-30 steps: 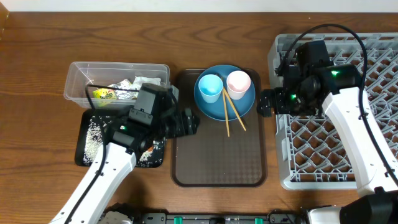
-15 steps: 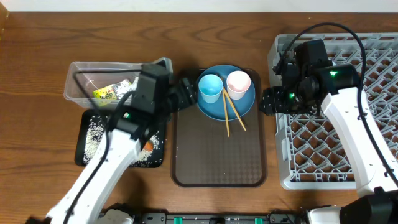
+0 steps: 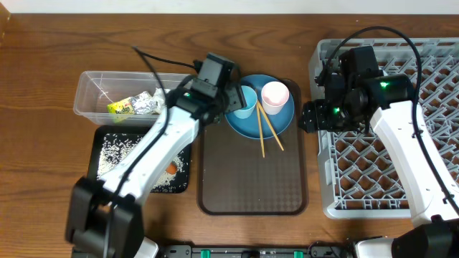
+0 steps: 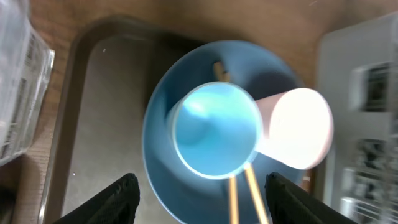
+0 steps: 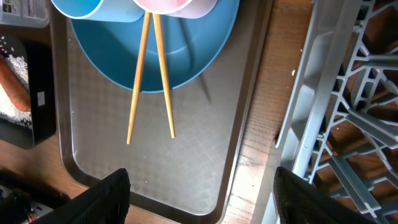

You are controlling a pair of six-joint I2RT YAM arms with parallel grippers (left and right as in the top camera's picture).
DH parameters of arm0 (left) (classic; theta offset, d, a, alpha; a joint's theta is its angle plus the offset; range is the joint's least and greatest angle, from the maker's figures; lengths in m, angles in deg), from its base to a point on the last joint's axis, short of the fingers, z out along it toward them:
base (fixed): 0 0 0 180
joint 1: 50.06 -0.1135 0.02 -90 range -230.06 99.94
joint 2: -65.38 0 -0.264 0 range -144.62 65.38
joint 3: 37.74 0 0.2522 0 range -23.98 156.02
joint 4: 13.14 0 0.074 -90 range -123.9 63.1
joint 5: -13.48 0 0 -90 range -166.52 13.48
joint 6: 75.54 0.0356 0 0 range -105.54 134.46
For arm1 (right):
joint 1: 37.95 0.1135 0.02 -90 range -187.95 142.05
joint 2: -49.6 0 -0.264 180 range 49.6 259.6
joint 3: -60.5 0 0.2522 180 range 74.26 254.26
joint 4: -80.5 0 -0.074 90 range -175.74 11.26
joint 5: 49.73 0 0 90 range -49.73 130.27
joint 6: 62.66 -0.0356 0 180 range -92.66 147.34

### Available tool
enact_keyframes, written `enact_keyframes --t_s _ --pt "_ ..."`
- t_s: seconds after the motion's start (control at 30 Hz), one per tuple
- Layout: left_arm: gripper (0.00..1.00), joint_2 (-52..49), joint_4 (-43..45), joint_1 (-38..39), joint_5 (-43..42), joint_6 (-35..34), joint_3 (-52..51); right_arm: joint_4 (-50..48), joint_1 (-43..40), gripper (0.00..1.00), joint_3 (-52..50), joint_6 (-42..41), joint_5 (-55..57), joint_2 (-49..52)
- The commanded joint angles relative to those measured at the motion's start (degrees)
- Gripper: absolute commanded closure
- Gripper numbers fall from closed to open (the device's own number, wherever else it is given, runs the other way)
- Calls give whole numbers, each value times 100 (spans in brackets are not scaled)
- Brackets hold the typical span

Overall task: Sort waste into correct bins and load items into the dishwasher rack
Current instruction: 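Move the left gripper to the light-blue cup and grasp it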

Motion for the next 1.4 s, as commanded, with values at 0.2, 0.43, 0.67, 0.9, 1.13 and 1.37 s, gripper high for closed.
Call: enact_keyframes --t_s 0.2,0.43,0.67,0.9,1.13,1.37 --pt "39 -737 398 17 313 87 90 -9 72 26 -42 15 -46 -57" --pt "60 -992 481 17 317 72 83 -11 72 26 -42 15 -44 -57" --pt "73 -1172 483 -20 396 70 81 -11 72 26 -42 15 -44 -57" --pt "77 -1045 511 -201 369 2 85 -13 72 25 -42 15 -44 -57" --pt "87 -922 520 -203 369 4 85 -13 72 24 -44 17 -42 -57" --pt "94 -909 498 -203 367 4 85 -13 72 23 -44 17 -39 -57"
